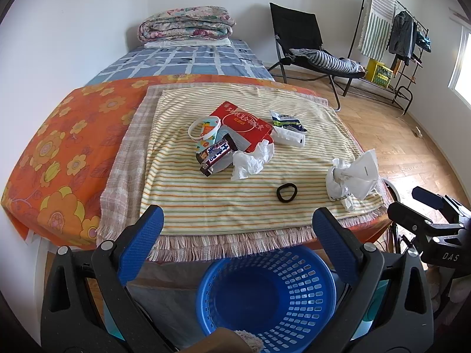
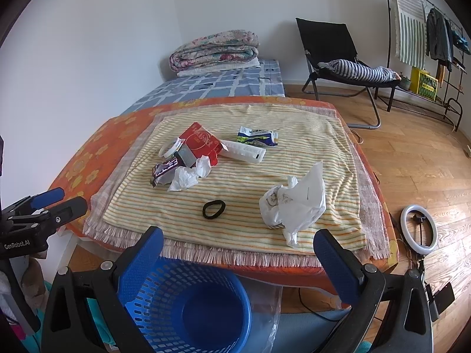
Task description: Collect trash
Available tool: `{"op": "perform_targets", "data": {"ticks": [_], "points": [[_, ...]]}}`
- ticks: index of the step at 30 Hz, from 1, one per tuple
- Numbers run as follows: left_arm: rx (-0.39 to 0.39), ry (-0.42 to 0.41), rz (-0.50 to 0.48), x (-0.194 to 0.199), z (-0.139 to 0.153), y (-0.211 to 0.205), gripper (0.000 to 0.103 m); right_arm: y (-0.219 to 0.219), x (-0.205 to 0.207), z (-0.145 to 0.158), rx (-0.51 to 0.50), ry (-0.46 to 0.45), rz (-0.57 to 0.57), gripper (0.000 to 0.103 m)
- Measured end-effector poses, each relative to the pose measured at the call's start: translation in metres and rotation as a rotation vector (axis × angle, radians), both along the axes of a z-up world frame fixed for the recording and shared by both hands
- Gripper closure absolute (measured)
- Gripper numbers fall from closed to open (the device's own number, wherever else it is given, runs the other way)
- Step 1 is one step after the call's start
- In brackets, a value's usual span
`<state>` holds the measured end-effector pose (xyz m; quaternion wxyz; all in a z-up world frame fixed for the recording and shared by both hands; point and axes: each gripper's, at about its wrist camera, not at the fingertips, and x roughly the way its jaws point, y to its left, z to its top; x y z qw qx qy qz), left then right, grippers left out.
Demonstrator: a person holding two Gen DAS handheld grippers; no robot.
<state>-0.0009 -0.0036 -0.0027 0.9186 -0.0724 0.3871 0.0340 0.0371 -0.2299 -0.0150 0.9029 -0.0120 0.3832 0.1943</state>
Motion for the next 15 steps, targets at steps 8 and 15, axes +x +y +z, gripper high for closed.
{"op": "perform_targets", "data": {"ticks": [8,15], "points": [[-0.001,0.000,0.001,0.0000,0.0003,0.0005,0.000,-0.0002,-0.0011,-0.0008,0.003,0.001,-0.004,0.000],[0.000,-0.001,0.002,0.0001,0.0003,0.0005,0.000,-0.0004,0.0001,0.0000,0.005,0.004,-0.002,0.000]]}}
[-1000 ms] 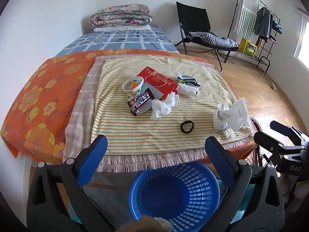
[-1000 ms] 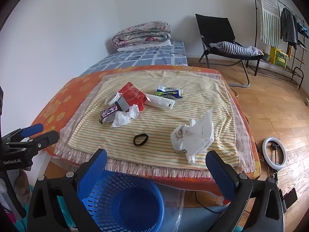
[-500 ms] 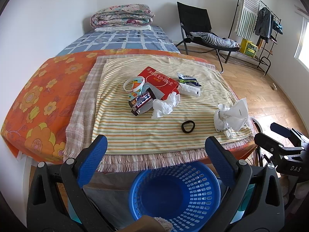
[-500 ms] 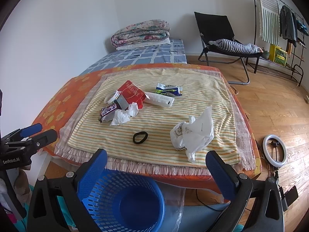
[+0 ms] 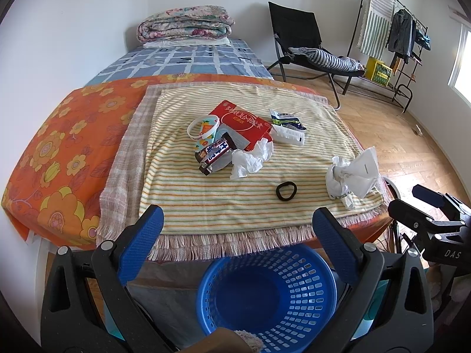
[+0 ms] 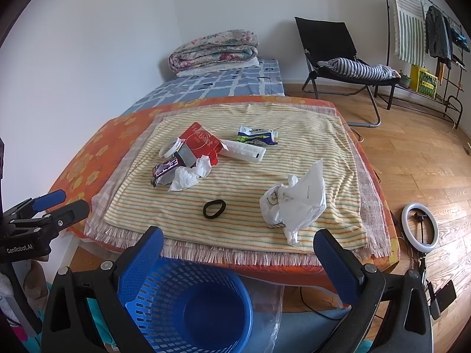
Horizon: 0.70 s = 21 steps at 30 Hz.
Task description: Collect trash
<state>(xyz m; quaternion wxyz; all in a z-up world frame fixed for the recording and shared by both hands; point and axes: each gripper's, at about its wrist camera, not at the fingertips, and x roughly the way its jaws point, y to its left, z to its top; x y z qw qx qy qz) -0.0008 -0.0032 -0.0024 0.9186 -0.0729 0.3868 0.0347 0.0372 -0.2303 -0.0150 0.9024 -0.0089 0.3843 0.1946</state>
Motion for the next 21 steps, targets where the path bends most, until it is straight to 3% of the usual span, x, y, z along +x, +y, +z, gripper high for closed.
{"op": "perform_targets", "data": {"ticks": [21], "points": [[0.003,0.001,0.002,-0.0008,-0.0028,-0.0019,0.000,-0.0004,0.0002,0.0002,0.000,0.002,-0.001,0.000]]}}
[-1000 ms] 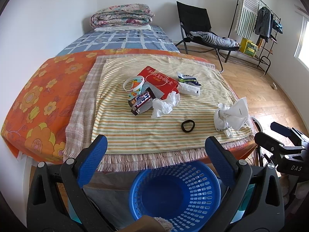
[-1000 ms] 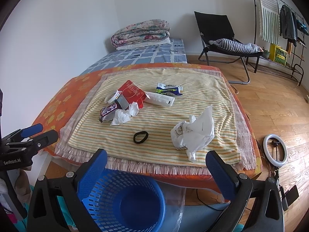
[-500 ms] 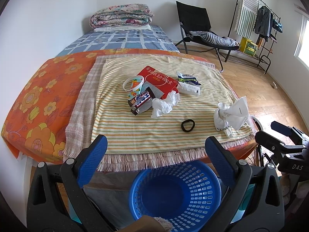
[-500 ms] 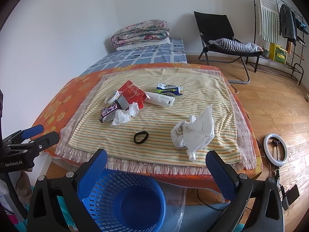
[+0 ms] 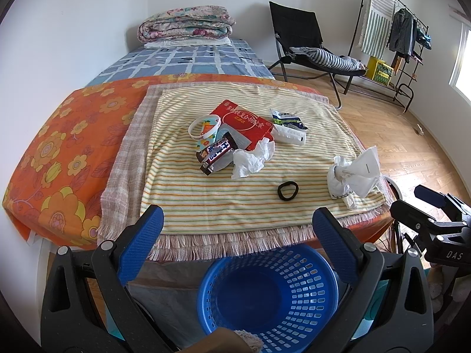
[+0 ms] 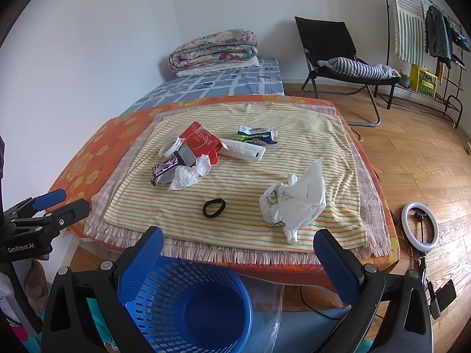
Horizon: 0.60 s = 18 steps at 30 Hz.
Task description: Collect trash
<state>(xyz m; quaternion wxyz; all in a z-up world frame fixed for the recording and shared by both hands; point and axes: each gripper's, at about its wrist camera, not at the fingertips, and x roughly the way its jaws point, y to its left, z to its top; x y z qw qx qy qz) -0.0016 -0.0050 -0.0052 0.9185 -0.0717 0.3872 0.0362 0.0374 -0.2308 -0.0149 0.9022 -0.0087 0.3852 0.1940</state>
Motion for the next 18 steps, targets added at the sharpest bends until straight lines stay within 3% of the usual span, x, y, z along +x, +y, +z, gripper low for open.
{"op": "perform_targets", "data": {"ticks": [18], "points": [[0.004,0.004,-0.003,-0.0004,-0.0036,0.0007,0.000,-0.0005,-0.0012,-0.0021,-0.011,-0.003,-0.005,0.000]]}}
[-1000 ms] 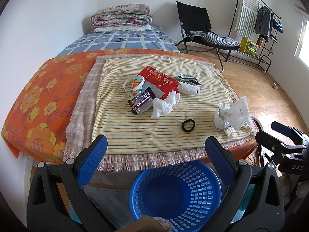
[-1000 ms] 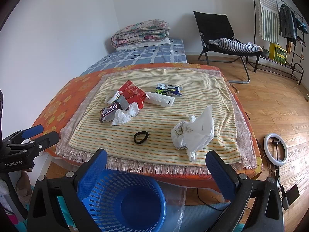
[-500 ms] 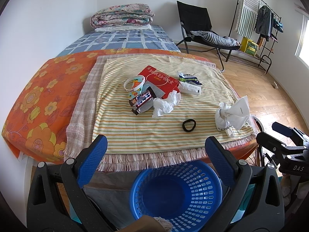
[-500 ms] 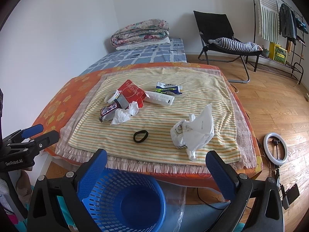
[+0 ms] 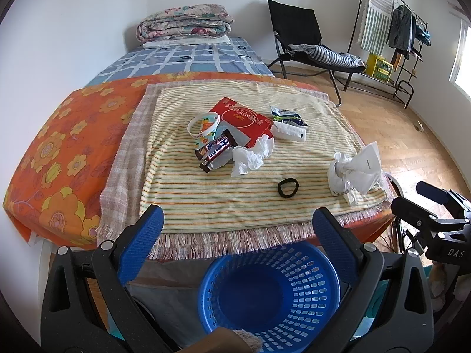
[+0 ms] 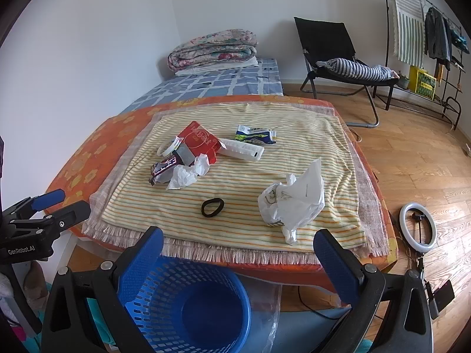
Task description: Collect trash
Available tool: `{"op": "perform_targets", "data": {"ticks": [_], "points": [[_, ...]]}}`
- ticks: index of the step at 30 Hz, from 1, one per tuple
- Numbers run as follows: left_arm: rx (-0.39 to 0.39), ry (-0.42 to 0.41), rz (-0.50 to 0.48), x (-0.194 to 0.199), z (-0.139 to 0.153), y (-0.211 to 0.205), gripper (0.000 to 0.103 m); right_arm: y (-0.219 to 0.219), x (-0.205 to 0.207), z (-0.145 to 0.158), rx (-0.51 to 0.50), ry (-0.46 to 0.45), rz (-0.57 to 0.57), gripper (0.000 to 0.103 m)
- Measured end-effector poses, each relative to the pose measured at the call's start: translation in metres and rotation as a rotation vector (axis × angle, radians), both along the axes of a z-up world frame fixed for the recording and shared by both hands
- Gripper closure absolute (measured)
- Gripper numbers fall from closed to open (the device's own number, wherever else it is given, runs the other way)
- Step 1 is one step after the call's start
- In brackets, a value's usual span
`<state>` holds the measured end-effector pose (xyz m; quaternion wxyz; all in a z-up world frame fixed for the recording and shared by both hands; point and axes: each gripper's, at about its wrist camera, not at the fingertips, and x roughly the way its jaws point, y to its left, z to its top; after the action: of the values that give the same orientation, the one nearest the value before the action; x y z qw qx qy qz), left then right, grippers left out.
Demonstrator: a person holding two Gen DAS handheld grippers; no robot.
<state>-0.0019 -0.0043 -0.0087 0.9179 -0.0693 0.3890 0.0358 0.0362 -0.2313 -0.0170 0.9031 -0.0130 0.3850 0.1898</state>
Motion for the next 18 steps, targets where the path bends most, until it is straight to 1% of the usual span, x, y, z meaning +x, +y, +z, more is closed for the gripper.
{"op": "perform_targets", "data": {"ticks": [6,10,13,18], "points": [[0.004,0.023,-0.012,-0.001,-0.011,0.003,0.000,-0.001,0.001,0.001,-0.006,0.001,-0.011,0.000],[0.043,0.026,-0.030,0.007,-0.008,-0.002,0.000,-0.002,0.003,0.001,-0.019,-0.001,-0.022,0.000],[0.059,0.030,-0.043,0.010,-0.006,-0.003,0.000,-0.006,0.004,0.001,-0.022,0.001,-0.035,0.000],[0.040,0.062,-0.071,0.019,-0.010,-0.002,0.000,-0.010,0.008,0.000,-0.028,-0.001,-0.057,0.000]]}}
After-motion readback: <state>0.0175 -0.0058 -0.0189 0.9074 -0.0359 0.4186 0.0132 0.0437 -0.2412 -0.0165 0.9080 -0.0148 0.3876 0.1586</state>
